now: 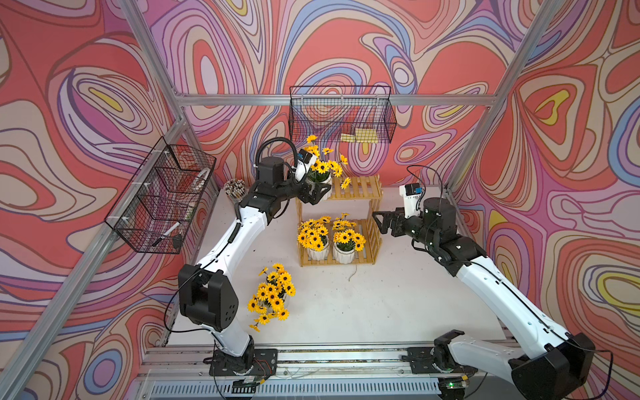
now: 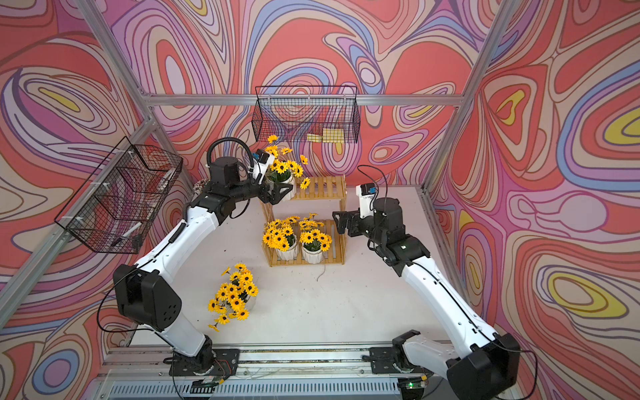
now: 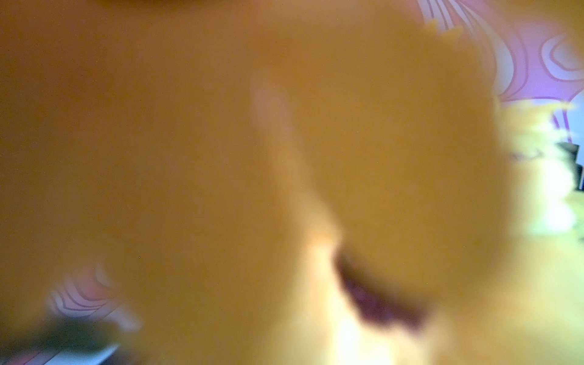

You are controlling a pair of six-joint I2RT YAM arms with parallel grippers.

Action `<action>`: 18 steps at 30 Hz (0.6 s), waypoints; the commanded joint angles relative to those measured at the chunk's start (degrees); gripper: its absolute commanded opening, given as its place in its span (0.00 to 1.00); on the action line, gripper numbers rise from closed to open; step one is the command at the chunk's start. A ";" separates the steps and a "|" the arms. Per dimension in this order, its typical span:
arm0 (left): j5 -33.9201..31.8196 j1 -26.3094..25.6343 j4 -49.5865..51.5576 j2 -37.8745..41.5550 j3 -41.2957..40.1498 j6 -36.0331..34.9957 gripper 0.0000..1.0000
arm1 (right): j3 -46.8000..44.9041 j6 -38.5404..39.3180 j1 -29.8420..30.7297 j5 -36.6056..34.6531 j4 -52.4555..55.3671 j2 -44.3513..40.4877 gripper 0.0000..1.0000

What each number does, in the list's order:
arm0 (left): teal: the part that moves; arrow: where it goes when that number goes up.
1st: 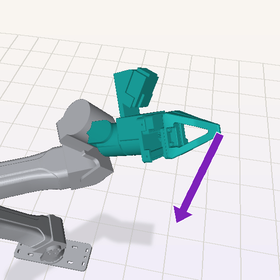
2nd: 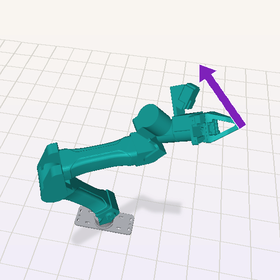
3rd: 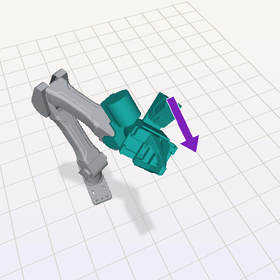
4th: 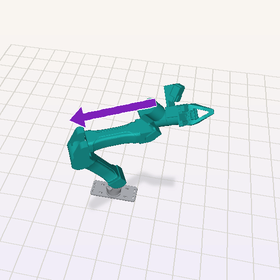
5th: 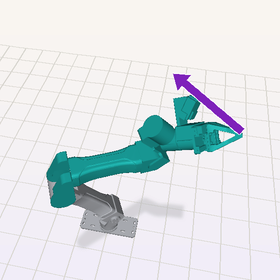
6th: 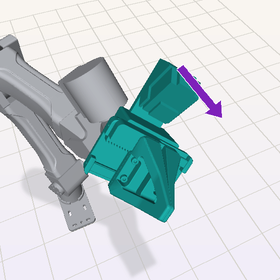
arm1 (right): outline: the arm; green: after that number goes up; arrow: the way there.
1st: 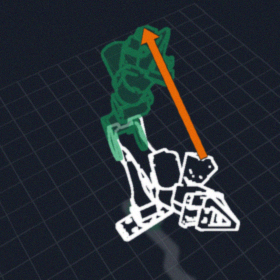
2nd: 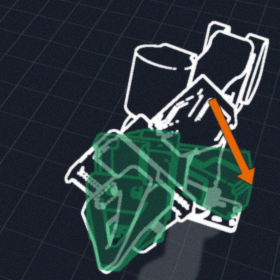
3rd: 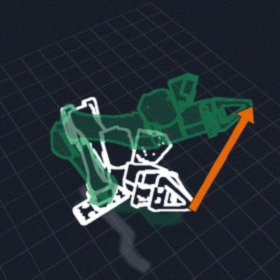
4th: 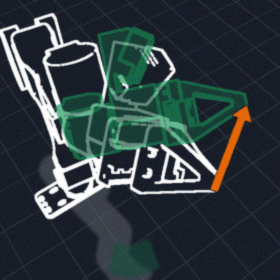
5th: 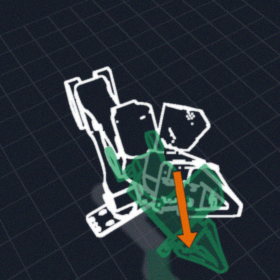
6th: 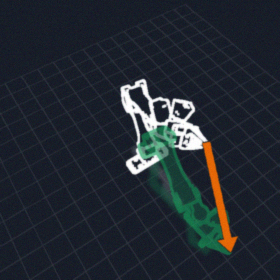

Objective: Take the sunflower pots off the shelves
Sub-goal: Pick up the sunflower pot from the shelf.

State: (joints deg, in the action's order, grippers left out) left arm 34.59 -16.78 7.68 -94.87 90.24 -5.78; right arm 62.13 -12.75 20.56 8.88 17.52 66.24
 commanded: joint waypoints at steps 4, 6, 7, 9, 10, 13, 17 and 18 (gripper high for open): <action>3.56 0.07 -3.78 5.24 -0.04 1.10 0.00 | -0.87 0.26 -0.34 -0.09 -0.82 0.30 0.98; 4.07 0.01 -3.70 5.97 -0.27 1.21 0.00 | -0.87 0.21 -0.34 -0.16 -0.91 0.28 0.98; 4.23 0.03 -3.73 6.34 -0.42 1.34 0.00 | -0.87 0.11 -0.34 -0.10 -0.91 0.29 0.98; 4.98 -0.03 -3.82 7.30 -0.77 1.41 0.00 | -0.87 0.01 -0.34 0.08 -0.99 0.21 0.98; 5.36 -0.10 -3.66 7.71 -0.86 1.30 0.00 | -0.87 -0.03 -0.36 0.16 -1.08 0.14 0.98; 5.86 -0.46 -2.40 8.95 -0.81 0.97 0.00 | -0.87 -0.25 -0.34 -0.05 -1.34 -0.13 0.98; 5.70 -2.17 0.58 11.05 -1.15 -0.87 0.00 | -0.35 -0.15 -0.41 -0.53 -1.56 -0.32 0.98; 5.66 -2.85 0.99 11.81 -1.74 -1.22 0.00 | -0.09 -0.08 -0.34 -0.79 -1.59 -0.32 0.98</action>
State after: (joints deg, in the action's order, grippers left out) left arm 38.22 -18.09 9.10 -86.80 88.97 -5.13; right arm 61.89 -12.78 20.56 8.82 17.12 66.24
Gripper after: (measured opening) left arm 0.914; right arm 0.983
